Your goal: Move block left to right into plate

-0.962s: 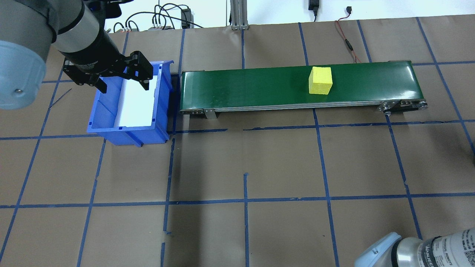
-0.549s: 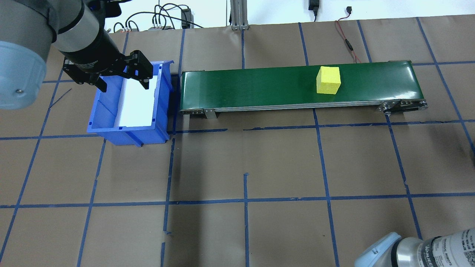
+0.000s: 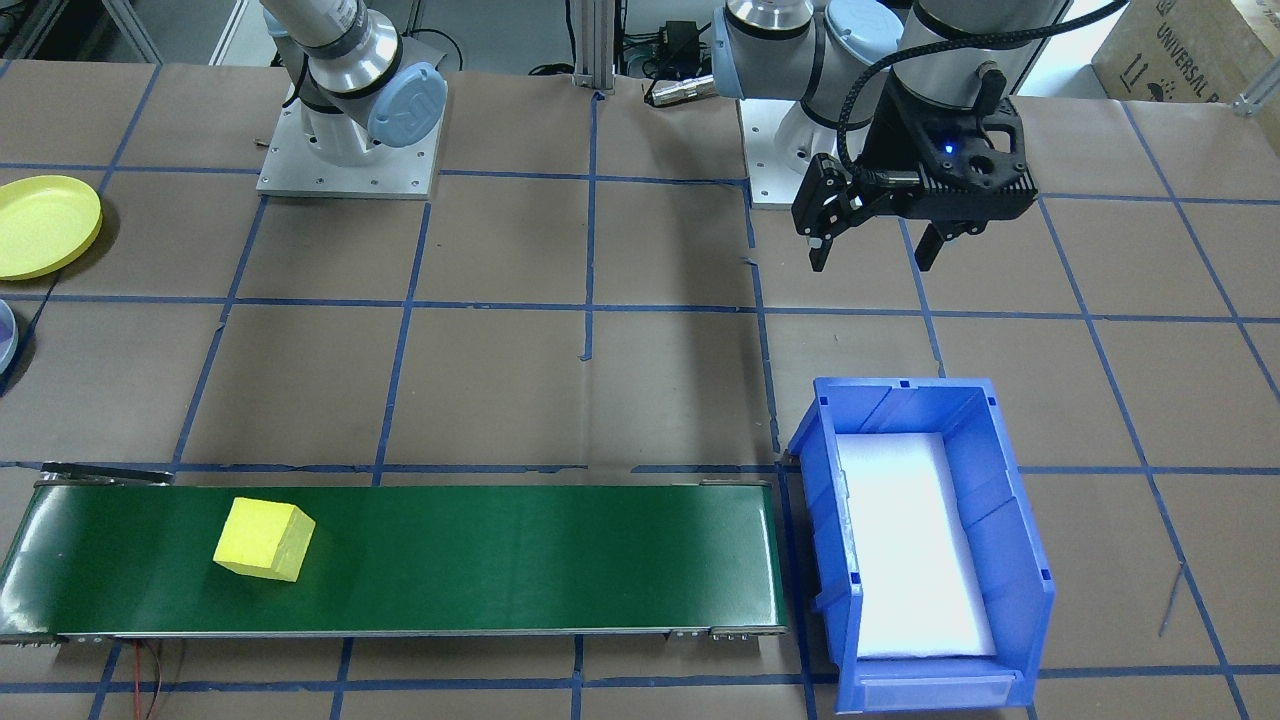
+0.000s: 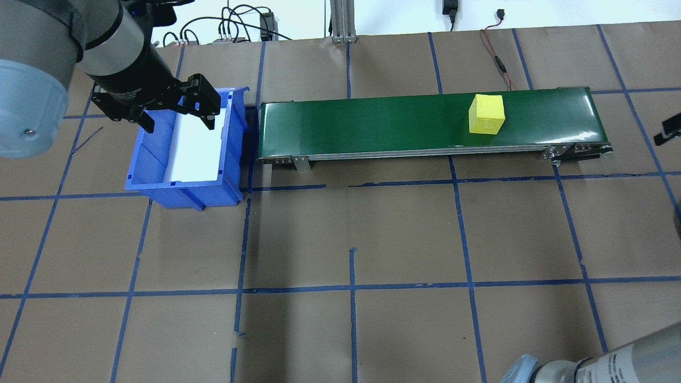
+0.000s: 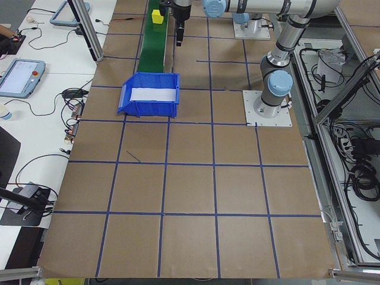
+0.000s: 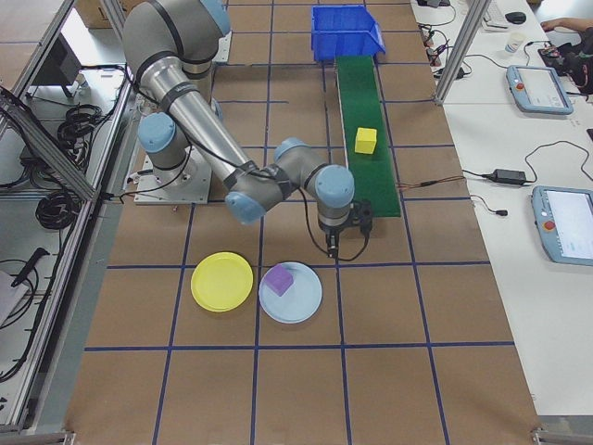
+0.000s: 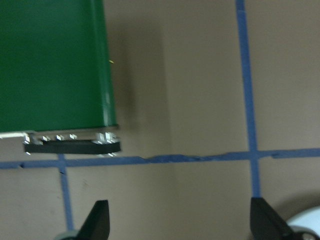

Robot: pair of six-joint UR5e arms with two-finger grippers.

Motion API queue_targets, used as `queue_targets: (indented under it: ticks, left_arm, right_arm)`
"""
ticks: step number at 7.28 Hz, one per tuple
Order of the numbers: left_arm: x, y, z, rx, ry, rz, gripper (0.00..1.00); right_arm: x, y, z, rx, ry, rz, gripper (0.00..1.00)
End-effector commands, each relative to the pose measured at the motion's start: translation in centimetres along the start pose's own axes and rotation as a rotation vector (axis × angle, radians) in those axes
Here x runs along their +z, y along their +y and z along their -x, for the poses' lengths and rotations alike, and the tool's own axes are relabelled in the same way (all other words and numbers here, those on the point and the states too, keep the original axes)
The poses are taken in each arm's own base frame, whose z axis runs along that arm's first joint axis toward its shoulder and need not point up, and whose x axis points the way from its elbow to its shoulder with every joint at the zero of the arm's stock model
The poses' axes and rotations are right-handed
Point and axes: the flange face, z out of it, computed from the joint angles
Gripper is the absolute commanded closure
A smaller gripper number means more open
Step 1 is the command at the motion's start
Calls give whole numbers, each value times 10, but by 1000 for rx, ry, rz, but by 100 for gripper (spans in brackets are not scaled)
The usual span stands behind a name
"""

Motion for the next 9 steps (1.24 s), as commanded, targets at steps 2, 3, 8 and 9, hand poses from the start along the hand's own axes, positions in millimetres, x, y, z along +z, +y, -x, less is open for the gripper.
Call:
queue_targets:
  ticks: [2, 3, 8, 9]
  left_arm:
    - [0, 0, 0, 0, 1, 1, 0]
    - [0, 0, 0, 0, 1, 1, 0]
    - [0, 0, 1, -1, 0, 1, 0]
    - [0, 0, 1, 0, 1, 1, 0]
  right_arm:
    - [3, -47, 133, 172, -99, -35, 0]
    - [7, -50, 156, 245, -167, -33, 0]
    - [40, -60, 174, 266, -182, -24, 0]
    - [50, -61, 172, 273, -181, -9, 0]
